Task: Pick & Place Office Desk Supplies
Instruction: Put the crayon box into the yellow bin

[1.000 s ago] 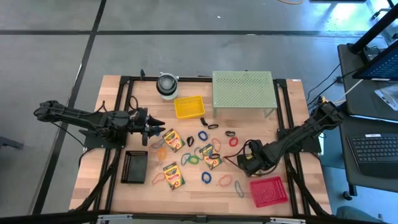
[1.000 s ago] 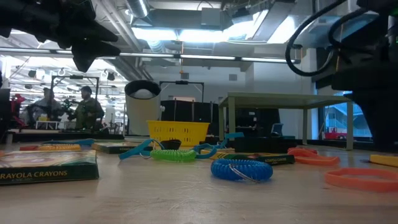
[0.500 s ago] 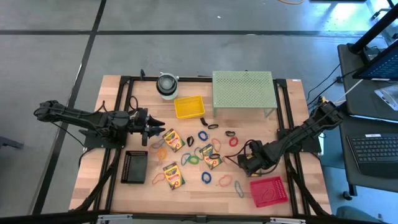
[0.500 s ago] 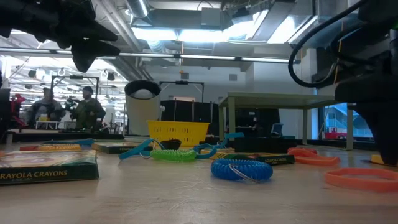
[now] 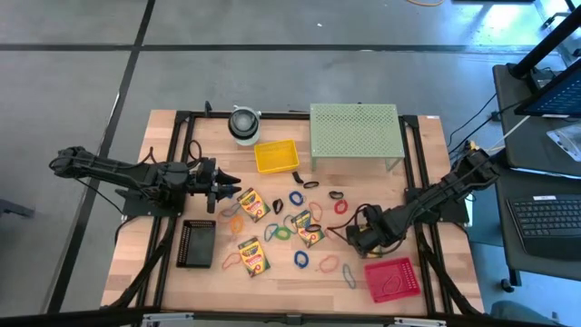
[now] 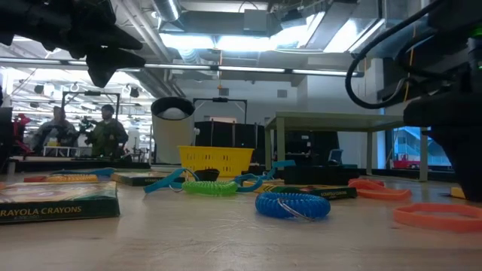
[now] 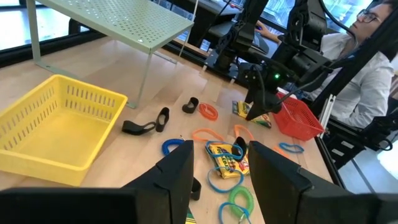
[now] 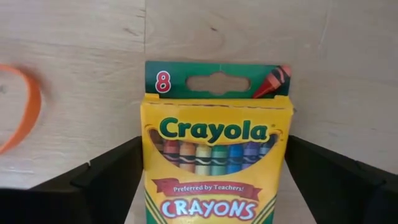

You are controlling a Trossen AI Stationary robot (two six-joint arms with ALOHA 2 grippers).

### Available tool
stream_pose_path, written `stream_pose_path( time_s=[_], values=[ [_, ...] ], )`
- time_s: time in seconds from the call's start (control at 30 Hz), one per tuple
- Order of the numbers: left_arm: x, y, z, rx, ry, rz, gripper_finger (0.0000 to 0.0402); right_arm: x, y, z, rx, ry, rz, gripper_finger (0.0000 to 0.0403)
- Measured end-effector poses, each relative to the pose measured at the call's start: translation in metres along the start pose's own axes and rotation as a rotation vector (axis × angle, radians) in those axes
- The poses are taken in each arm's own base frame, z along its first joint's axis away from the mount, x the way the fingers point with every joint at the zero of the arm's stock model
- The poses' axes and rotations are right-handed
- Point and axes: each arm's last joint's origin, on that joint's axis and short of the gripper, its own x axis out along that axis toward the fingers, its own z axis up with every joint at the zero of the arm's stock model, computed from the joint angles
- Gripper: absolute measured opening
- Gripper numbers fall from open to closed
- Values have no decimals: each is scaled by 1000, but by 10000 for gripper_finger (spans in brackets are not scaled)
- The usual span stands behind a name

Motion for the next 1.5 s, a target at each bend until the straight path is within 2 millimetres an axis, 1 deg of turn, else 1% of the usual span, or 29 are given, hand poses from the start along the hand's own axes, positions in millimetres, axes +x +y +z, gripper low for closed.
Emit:
stream_pose_path(
  time_s=[0.17,0.43,0.53,0.8,1.17,1.37,1.5],
  values=[
    [0,0,0,0,0,0,148,0,1,2,19,5,-2,367],
    [0,0,0,1,1,-1,148,0,2,2,46,8,1,306],
    [0,0,0,1,6,-12,148,0,2,2,47,9,3,293],
    [0,0,0,-8,9,-17,148,0,2,2,47,7,5,289],
    [0,-1,0,-8,9,-18,148,-11,12,-3,-5,3,24,287],
    [0,-1,0,-8,10,-20,148,-12,12,-4,-13,24,15,287],
    [0,-1,0,-8,10,-20,148,-15,14,-4,-16,41,42,287]
  ],
)
